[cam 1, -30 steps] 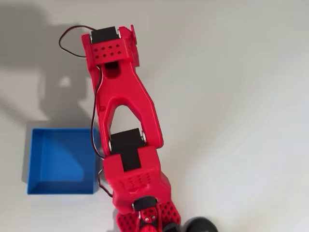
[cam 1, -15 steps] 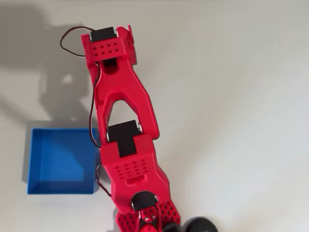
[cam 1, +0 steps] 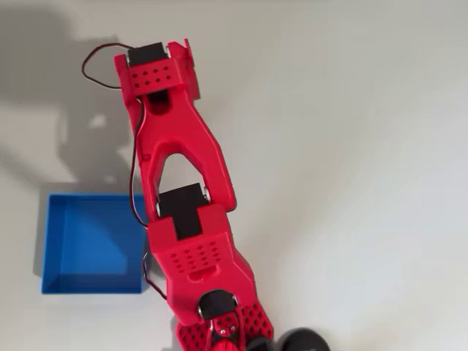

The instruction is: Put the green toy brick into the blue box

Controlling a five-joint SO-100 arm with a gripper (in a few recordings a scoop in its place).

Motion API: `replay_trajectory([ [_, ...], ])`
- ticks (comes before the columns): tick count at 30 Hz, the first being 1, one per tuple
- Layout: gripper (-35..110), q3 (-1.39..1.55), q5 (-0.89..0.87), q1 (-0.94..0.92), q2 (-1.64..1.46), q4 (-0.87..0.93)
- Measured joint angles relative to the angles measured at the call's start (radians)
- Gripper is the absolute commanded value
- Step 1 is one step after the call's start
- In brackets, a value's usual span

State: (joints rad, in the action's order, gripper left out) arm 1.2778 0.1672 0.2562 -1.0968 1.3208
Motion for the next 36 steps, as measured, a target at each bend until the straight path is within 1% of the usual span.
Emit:
replay_trajectory([
  [5,0,-0.130,-0.052,0.018,0.000,0.141],
  [13,0,-0.166,-0.048,0.049,-0.063,0.183],
  [21,0,-0.028,-0.048,0.140,-0.265,0.204],
  [28,0,0.117,-0.071,0.264,-0.428,0.229],
  [36,0,0.186,-0.135,0.453,-0.583,0.298],
])
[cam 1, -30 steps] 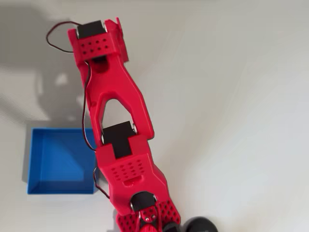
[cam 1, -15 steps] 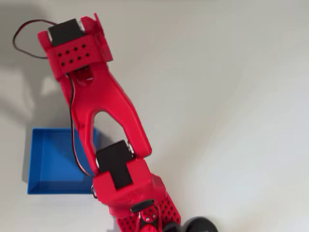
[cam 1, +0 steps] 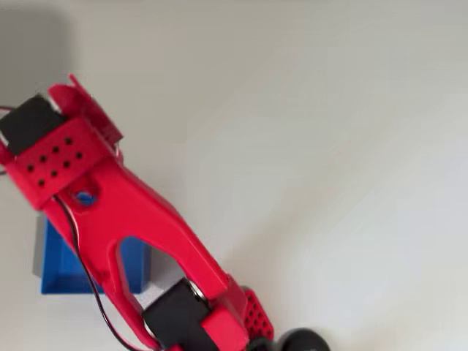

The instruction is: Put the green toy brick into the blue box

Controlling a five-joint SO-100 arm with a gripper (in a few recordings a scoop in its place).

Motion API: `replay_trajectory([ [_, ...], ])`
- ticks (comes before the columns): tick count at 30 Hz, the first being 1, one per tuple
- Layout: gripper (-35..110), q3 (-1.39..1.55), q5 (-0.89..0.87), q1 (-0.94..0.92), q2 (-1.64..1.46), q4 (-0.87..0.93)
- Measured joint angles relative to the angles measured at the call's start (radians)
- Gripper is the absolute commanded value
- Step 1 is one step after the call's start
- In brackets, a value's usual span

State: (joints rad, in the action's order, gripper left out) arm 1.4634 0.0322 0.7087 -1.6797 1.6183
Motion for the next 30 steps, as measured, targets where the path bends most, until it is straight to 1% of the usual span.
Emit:
replay_trajectory([
  [8,0,0.064,-0.075,0.156,-0.040,0.057],
  [18,0,0.161,-0.153,0.222,-0.040,0.058],
  [24,0,0.212,-0.147,0.242,-0.040,0.029],
  [27,15,0.247,-0.114,0.244,-0.040,-0.005],
  [30,21,0.281,-0.081,0.244,-0.040,-0.031],
])
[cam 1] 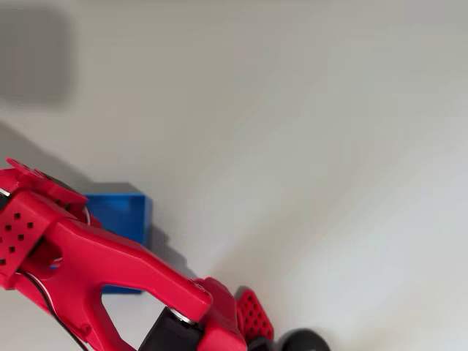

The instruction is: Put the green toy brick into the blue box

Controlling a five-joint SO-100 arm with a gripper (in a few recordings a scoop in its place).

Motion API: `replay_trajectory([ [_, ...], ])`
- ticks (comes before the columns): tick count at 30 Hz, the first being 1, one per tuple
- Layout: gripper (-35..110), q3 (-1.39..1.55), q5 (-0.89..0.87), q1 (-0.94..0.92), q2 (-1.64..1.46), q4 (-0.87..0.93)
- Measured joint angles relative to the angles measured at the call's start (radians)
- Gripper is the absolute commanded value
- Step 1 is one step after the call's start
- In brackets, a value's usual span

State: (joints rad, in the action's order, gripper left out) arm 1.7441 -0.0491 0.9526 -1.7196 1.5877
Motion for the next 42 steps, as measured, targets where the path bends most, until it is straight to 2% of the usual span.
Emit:
replay_trajectory([
  [9,24,0.080,0.029,0.000,0.000,-0.089],
  [12,18,0.078,0.029,0.000,0.000,-0.098],
  [16,0,0.021,0.043,-0.009,0.000,-0.087],
  [24,0,-0.144,0.043,-0.101,-0.009,0.025],
  [42,0,-0.337,0.058,-0.746,-0.011,0.043],
])
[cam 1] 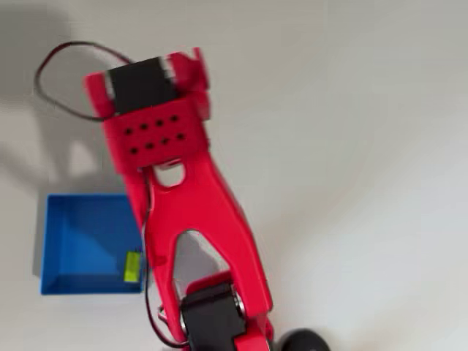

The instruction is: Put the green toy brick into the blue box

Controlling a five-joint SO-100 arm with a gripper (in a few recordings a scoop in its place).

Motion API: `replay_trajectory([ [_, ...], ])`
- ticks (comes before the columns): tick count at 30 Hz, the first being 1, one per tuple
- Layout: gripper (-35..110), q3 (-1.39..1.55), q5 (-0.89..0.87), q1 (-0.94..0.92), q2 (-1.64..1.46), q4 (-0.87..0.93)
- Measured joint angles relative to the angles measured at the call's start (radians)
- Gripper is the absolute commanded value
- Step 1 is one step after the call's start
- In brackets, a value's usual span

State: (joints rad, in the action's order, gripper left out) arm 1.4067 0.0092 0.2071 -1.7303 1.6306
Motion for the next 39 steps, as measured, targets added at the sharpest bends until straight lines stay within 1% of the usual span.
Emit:
replay_trajectory([
  [4,0,-0.002,-0.023,-0.120,-0.034,0.000],
  [8,0,0.074,-0.029,-0.164,-0.161,0.000],
  [11,0,0.161,-0.029,-0.163,-0.256,-0.011],
  [13,0,0.222,-0.038,-0.169,-0.319,-0.055],
  [19,0,0.724,-0.020,-0.187,-0.742,-0.325],
  [28,0,1.330,0.003,-0.184,-1.278,-0.537],
  [34,0,1.551,0.037,-0.184,-1.480,-0.600],
  [39,0,1.649,0.043,-0.184,-1.526,-0.626],
])
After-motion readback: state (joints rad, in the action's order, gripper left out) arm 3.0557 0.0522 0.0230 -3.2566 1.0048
